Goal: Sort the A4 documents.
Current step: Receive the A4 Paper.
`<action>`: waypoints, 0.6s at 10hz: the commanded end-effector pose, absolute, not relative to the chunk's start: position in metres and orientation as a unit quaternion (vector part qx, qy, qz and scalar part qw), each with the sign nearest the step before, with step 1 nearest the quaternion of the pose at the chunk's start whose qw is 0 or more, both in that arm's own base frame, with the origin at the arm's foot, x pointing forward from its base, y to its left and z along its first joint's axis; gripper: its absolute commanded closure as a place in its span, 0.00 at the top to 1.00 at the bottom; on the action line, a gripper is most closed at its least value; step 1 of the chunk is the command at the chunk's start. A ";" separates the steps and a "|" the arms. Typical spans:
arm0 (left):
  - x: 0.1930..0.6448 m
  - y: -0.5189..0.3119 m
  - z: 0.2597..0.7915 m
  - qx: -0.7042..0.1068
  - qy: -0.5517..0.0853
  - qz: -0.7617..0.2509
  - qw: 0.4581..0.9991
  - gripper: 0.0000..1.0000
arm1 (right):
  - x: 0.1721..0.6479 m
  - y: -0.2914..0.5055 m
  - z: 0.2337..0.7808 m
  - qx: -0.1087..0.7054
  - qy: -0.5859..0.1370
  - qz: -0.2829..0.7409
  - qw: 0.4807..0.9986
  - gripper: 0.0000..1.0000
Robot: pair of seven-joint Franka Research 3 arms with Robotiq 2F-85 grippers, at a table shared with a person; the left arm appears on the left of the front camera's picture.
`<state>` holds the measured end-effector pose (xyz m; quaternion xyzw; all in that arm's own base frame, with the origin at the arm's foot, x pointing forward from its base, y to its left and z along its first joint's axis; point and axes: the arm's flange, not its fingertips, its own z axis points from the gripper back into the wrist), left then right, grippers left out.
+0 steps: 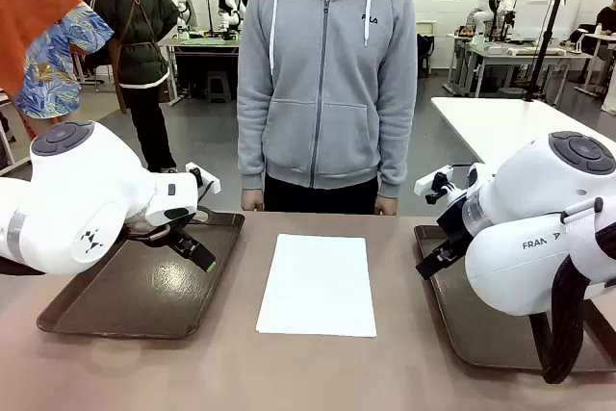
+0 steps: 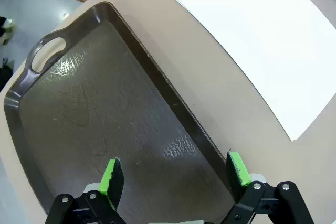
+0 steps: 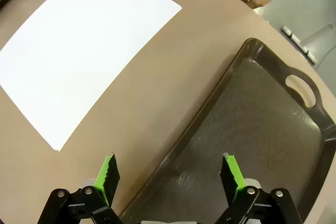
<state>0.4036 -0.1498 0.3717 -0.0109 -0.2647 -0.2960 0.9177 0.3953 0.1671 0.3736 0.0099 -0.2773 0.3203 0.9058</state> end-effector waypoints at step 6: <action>0.404 -0.150 0.372 -0.011 -0.265 -0.296 0.918 1.00 | 0.395 0.167 0.374 0.010 -0.277 0.320 0.906 1.00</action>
